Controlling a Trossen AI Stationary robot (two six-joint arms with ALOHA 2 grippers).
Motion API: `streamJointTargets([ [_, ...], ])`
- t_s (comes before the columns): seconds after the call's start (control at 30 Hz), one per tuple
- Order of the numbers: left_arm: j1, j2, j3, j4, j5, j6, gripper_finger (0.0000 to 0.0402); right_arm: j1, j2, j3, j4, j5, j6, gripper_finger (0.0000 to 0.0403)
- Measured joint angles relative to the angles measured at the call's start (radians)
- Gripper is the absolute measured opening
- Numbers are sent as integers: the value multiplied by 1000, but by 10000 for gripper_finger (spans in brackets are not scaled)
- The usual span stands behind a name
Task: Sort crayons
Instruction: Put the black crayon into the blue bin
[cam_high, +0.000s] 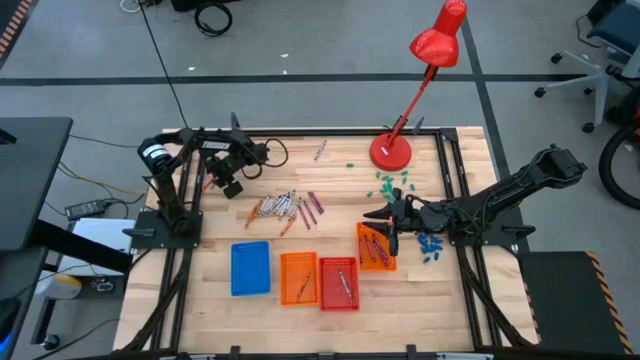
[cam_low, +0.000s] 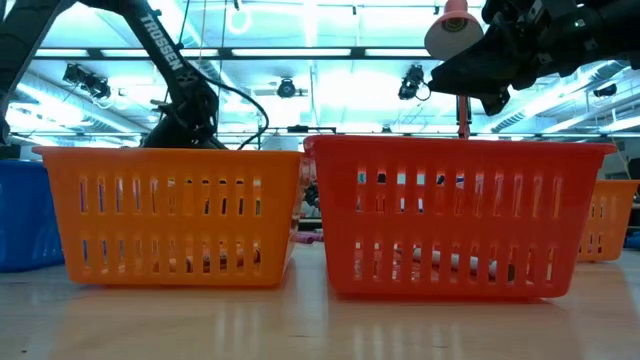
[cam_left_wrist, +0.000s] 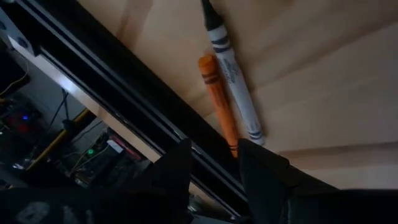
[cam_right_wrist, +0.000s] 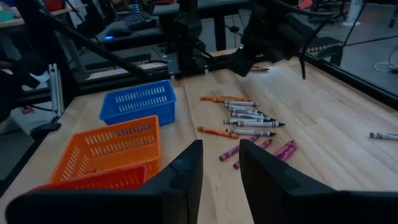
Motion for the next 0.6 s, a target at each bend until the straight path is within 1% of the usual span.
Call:
streamJointTargets([
  [0.3,53,0,0,64,-9,88,142,0,0,0,0,0,0,110],
  [0.43,77,0,0,67,59,106,142,0,0,0,0,0,-1,110],
  [0.6,99,0,0,71,71,106,142,0,0,0,-1,0,-1,110],
])
